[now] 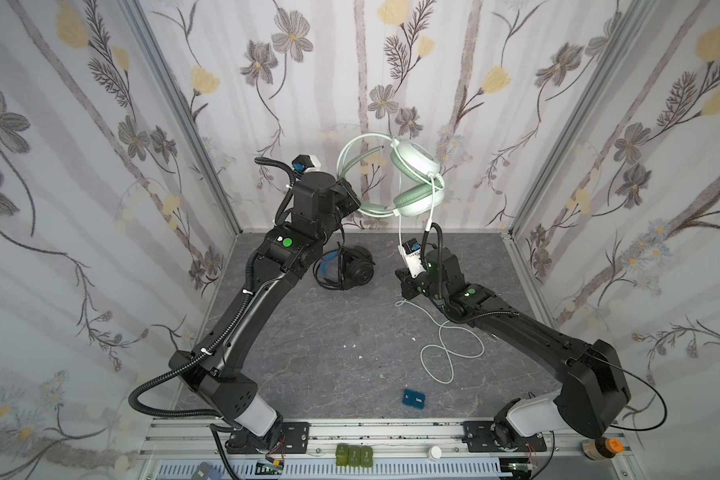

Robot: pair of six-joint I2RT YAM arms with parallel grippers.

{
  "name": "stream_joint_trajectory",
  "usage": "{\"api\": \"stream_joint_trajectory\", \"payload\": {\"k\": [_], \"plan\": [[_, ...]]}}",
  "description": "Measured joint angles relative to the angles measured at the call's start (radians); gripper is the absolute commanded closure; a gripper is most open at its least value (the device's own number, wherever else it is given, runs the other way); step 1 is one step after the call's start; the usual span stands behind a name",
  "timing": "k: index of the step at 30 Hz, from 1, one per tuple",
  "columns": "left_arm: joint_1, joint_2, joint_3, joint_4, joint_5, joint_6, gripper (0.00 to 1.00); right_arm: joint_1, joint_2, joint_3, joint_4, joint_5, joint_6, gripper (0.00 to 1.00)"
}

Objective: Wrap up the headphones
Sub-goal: 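Draw the green cable up around the headset with the right gripper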

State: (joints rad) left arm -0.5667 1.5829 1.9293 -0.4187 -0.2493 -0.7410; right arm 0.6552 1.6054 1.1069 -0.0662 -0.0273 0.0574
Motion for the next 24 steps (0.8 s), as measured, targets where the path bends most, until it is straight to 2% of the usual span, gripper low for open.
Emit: {"api": "stream_joint_trajectory", "payload": {"k": [10,18,24], "plan": [[-0.006,0.058,0.064,-0.117,-0.134,-0.032,1.0,0.115,-0.047,0.049,-0.128,0.188,-0.092,1.0],[-0.011,0.121,0.121,-0.2,-0.239,-0.021,1.0,0.219,-0.077,0.077,-0.215,0.258,-0.164,1.0],[-0.019,0.138,0.111,-0.219,-0.266,0.004,1.0,0.255,-0.083,0.147,-0.275,0.32,-0.212,1.0]]}}
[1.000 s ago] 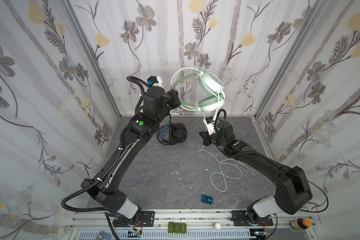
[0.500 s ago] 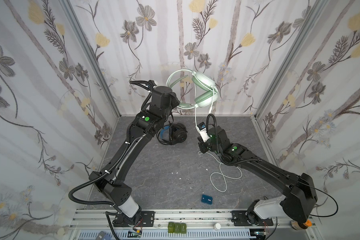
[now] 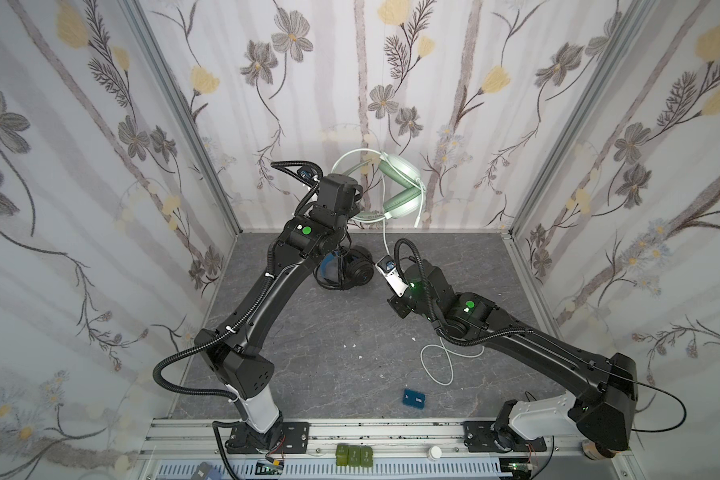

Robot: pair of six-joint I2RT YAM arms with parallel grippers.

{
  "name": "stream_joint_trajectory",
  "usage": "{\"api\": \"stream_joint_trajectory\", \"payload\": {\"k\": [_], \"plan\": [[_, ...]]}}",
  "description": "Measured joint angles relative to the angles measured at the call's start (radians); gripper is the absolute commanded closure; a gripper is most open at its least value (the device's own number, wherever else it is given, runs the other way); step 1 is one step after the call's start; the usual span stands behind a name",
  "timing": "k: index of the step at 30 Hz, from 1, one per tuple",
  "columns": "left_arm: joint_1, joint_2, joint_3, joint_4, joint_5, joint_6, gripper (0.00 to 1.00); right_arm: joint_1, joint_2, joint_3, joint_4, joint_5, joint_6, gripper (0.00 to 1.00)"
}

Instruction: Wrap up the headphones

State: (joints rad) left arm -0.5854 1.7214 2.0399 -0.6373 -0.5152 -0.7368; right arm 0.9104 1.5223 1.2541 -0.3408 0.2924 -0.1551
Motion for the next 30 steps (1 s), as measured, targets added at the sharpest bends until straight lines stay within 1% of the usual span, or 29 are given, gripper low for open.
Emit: {"api": "stream_joint_trajectory", "payload": {"k": [6,10,15,22,25,30], "plan": [[-0.002,0.0,-0.021,-0.004,-0.006,0.021,1.0,0.001,-0.051,0.038,-0.013,0.013,-0.031,1.0],[-0.017,-0.001,-0.025,-0.003,-0.015,0.085,1.0,0.0,-0.06,0.115,-0.019,0.023,-0.079,1.0],[-0.068,-0.03,-0.047,-0.003,-0.068,0.243,1.0,-0.01,-0.036,0.234,-0.048,0.044,-0.182,1.0],[-0.121,-0.058,-0.074,-0.001,-0.169,0.454,1.0,-0.038,-0.002,0.338,-0.108,0.045,-0.294,1.0],[-0.141,-0.07,-0.091,0.005,-0.18,0.562,1.0,-0.049,0.01,0.362,-0.116,0.047,-0.318,1.0],[-0.145,-0.114,-0.143,0.009,-0.176,0.721,1.0,-0.056,0.013,0.367,-0.137,0.066,-0.363,0.99]]}}
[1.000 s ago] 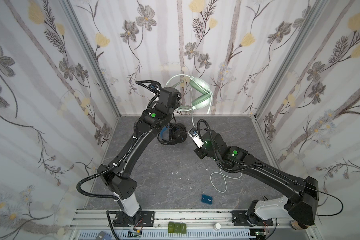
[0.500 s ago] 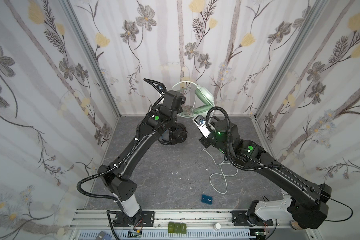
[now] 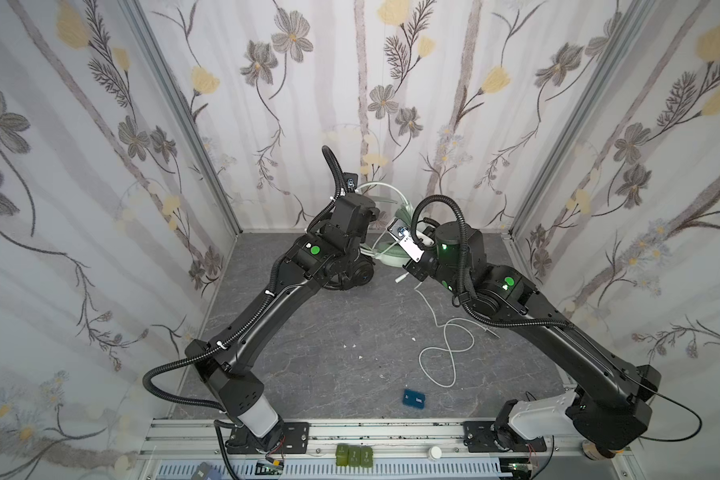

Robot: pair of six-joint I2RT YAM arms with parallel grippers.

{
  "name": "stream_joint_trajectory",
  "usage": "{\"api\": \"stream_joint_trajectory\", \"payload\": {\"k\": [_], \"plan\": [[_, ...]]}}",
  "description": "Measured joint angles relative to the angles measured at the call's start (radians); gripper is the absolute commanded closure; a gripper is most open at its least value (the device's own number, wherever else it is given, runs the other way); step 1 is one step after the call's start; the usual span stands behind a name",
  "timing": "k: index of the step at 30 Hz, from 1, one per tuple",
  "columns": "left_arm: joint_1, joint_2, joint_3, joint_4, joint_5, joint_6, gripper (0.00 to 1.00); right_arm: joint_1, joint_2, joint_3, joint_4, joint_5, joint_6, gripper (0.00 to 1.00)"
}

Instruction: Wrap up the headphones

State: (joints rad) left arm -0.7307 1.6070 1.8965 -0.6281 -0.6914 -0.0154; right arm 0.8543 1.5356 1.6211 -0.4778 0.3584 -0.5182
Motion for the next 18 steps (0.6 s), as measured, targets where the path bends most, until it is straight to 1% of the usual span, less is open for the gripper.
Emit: {"api": "stream_joint_trajectory", "payload": {"k": [3,6,9,13,16,18], "plan": [[-0.001,-0.018,-0.015,-0.002,0.031,0.084,1.0,-0.002,0.0,-0.008,-0.014,0.016,-0.024,0.98],[0.001,-0.037,-0.033,-0.011,0.078,0.143,1.0,-0.003,0.0,-0.019,-0.015,0.023,-0.042,0.97],[0.004,-0.062,-0.042,-0.038,0.135,0.174,1.0,-0.004,-0.002,-0.037,-0.011,0.032,-0.064,0.95],[0.007,-0.085,-0.043,-0.078,0.217,0.182,1.0,-0.012,-0.017,-0.057,-0.007,0.041,-0.085,0.92],[0.01,-0.101,-0.043,-0.116,0.283,0.181,1.0,-0.027,-0.035,-0.078,0.014,0.043,-0.088,0.86],[0.009,-0.114,-0.043,-0.158,0.327,0.195,1.0,-0.05,-0.048,-0.099,0.039,0.072,-0.093,0.84]]}}
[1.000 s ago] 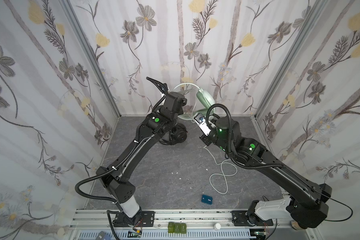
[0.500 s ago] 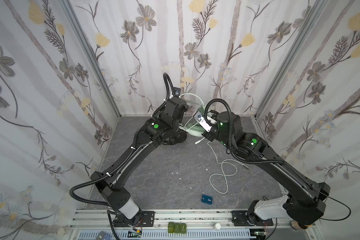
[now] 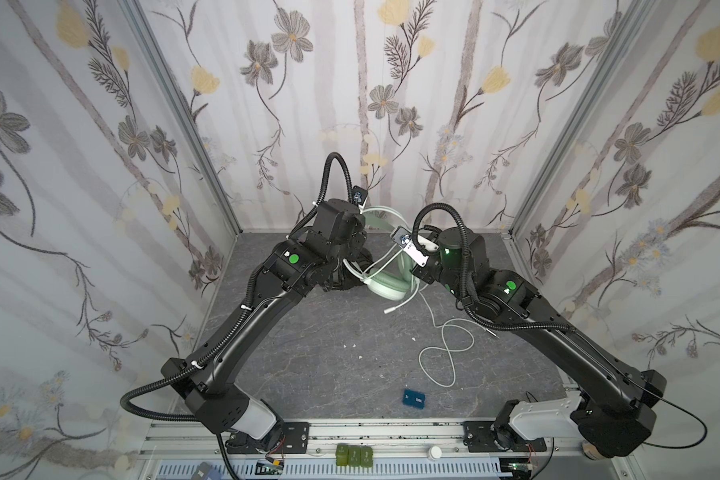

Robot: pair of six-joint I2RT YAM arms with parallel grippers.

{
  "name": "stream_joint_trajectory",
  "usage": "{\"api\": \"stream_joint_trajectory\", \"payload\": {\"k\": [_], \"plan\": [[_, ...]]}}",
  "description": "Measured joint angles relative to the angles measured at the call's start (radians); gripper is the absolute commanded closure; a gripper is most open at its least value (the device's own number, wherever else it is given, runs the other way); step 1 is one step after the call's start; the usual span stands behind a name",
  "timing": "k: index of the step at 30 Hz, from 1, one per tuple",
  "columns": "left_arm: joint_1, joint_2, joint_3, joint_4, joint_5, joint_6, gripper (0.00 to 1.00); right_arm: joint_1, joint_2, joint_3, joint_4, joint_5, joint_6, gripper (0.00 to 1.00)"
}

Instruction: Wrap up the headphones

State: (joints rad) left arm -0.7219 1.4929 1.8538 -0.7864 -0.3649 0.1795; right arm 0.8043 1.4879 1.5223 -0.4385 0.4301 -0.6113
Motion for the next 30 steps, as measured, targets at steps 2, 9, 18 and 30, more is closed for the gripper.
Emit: {"api": "stream_joint_trajectory", "payload": {"k": [2,9,18,30], "plan": [[0.0,-0.013,0.001,-0.035,0.043,0.002,1.0,-0.004,-0.008,-0.018,0.005,0.024,-0.001,0.83],[0.001,-0.023,0.018,-0.066,0.074,-0.005,1.0,-0.027,-0.037,-0.08,0.051,0.021,-0.01,0.85],[0.0,-0.018,0.061,-0.087,0.108,-0.043,1.0,-0.137,-0.095,-0.169,0.119,-0.07,0.097,0.81],[0.012,0.038,0.186,-0.086,0.203,-0.186,1.0,-0.274,-0.151,-0.316,0.286,-0.288,0.272,0.78]]}}
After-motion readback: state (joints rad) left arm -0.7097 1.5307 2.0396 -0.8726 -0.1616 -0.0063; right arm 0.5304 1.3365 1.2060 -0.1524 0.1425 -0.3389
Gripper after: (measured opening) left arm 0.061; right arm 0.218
